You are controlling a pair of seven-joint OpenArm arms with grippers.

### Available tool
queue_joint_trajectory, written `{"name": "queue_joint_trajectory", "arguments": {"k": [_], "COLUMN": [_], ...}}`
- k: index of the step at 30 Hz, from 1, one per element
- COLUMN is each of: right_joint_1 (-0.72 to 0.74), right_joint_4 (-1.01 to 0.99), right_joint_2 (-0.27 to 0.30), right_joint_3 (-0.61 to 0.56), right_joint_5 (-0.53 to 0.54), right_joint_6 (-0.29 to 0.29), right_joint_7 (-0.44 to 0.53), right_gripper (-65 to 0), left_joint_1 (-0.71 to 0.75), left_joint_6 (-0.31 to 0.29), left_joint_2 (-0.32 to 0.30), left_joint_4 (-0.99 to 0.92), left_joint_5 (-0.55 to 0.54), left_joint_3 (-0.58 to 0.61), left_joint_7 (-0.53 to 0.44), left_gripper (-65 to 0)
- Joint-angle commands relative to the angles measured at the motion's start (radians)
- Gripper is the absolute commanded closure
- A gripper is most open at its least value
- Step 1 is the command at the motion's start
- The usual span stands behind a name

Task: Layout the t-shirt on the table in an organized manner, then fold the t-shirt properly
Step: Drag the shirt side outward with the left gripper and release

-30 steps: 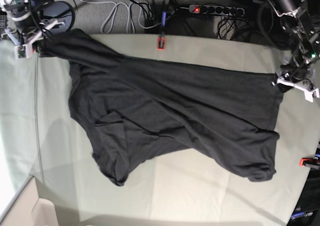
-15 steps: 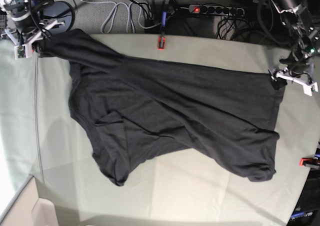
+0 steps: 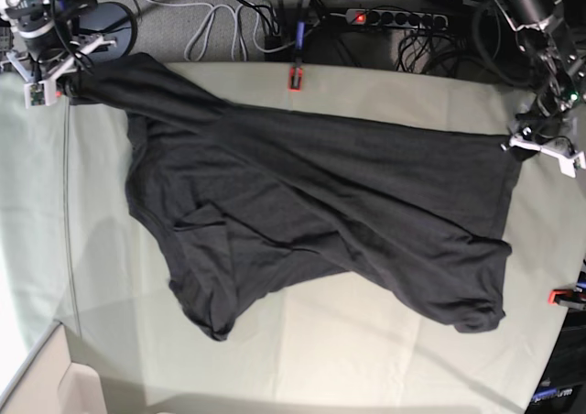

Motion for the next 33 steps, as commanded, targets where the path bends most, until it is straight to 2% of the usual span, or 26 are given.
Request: {"name": "queue_joint_trajectory", "arguments": {"k": [1,3,4,17,27,31,33], "right_joint_1": [-0.005,-0.005,-0.005,-0.017,-0.102,-0.128,-0.128], "right_joint_4": [0.014,0.014,0.014,0.017,0.031,0.031,0.031], "right_joint_2": [0.007,0.007,0.007,0.004,0.006,0.004,0.003], "right_joint_3": [0.006,0.006,0.006,0.007,0.007,0.001,0.004], "right_joint_5": [0.012,0.012,0.012,0.012,0.012,0.012,0.012], "right_joint_6": [0.014,0.014,0.014,0.014,0.014,0.014,0.014], "right_joint_7": [0.019,0.019,0.019,0.019,0.025,0.026,0.02], "right_gripper": [0.0,0.0,0.0,0.0,0.0,0.0,0.0], "left_joint_1": [0.0,0.0,0.002,0.139,0.229,0.251,0.251], "left_joint_6": [-0.008,-0.008,-0.008,-0.008,-0.008,-0.01,-0.011], "left_joint_2": [-0.001,-0.001,-0.001,0.007,0.009,0.01,0.009], "left_joint_4": [0.002,0.003,0.008,0.232,0.392,0.433,0.433], "left_joint_5": [-0.002,-0.002,-0.002,-0.005,-0.005,-0.005,-0.005], "left_joint_3": [0.001,-0.001,-0.001,-0.004,-0.007,-0.067,-0.096], "left_joint_7": [0.033,0.036,0.044,0.046,0.046,0.049,0.095], "left_gripper": [-10.8,-1.1,0.0,0.0,0.0,0.0,0.0]}}
